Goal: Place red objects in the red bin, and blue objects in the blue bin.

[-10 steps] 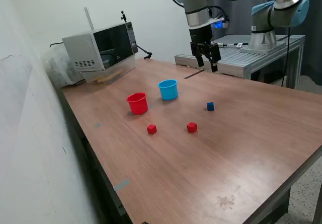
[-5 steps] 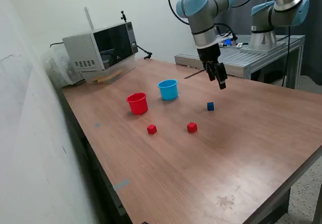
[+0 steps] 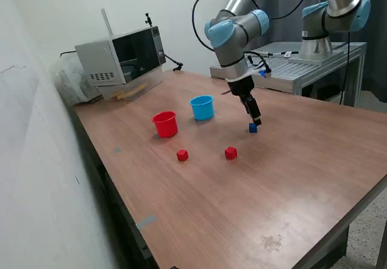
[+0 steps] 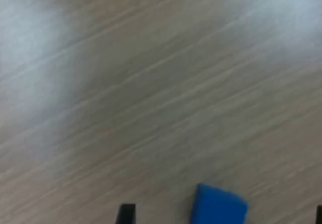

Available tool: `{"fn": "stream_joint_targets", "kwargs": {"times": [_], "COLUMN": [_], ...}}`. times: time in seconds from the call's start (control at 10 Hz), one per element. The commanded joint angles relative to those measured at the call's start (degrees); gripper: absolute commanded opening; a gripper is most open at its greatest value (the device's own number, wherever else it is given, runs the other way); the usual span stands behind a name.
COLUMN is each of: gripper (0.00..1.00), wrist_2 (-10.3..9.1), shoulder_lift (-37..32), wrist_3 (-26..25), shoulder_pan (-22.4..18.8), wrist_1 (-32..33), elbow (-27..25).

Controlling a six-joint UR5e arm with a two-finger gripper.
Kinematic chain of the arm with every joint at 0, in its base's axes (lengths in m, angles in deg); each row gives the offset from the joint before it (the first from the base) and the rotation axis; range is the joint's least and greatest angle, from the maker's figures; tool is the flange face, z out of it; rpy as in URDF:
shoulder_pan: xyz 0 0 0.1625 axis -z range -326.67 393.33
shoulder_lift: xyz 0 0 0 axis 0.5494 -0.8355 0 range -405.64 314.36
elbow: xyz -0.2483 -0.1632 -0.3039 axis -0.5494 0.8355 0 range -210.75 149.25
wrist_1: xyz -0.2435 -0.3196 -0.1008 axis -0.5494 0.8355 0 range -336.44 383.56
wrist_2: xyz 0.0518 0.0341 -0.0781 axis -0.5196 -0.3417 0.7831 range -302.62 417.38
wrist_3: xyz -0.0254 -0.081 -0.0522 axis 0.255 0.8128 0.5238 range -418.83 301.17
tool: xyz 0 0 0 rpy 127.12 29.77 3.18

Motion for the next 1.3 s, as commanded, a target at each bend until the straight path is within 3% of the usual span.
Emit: {"fn": "stream_joint_targets", "kwargs": {"times": [0.0,0.8,0.9,1.2], "gripper": [1.00,1.00,0.00,0.00], "wrist_2": [-0.03,-0.38,-0.38,-0.38], "shoulder_lift": [0.97,1.67,1.85,2.55], "wrist_3": [-0.09,0.00,0.17,0.61], "shoulder_pan": [1.11,-1.17,-1.17,-0.73], "wrist_1": [0.25,0.77,1.30,2.01], "elbow": [-0.09,0.52,0.69,0.70]}}
